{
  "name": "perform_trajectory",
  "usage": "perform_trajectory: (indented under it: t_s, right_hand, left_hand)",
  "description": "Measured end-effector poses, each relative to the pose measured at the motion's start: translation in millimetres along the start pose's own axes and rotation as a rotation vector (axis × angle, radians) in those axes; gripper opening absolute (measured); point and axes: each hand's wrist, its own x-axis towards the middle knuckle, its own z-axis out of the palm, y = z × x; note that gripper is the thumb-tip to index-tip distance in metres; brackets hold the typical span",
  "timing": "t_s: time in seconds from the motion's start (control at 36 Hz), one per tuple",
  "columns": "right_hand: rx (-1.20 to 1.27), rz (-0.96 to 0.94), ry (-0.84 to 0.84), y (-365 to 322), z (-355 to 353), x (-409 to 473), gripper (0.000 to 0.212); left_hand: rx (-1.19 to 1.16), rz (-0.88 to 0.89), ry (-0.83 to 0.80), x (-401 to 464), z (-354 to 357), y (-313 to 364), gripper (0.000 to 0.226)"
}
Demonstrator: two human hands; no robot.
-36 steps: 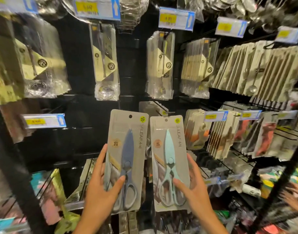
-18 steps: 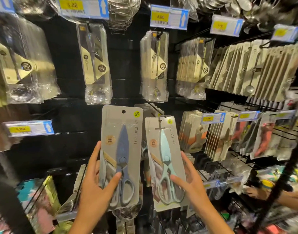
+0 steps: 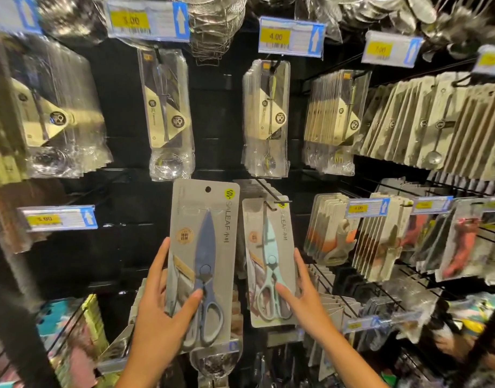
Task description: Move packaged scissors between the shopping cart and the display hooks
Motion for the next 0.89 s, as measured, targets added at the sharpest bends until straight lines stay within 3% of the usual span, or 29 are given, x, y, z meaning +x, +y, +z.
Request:
perform_trajectory:
  t_s: [0.33, 0.56, 0.75, 0.89]
  right_hand:
    - [-0.212, -0.028, 0.015, 26, 18, 46, 0.087]
    - [-0.085, 0.202, 0.071, 42, 17, 37, 0.080]
    - [0.049, 0.041, -0.026, -2, 24, -5, 0.045]
    - [0.121, -0.089, -0.109, -48, 34, -32, 0.051]
  left_hand:
    - [-0.028, 0.048, 0.061, 2, -14, 2, 0.095]
    - [-0.002, 0.034, 0.057, -5, -20, -5, 0.099]
    - [-0.030, 0.041, 0.008, -11, -12, -8, 0.100]
    - [-0.033, 0.049, -0.051, -14, 5, -14, 0.097]
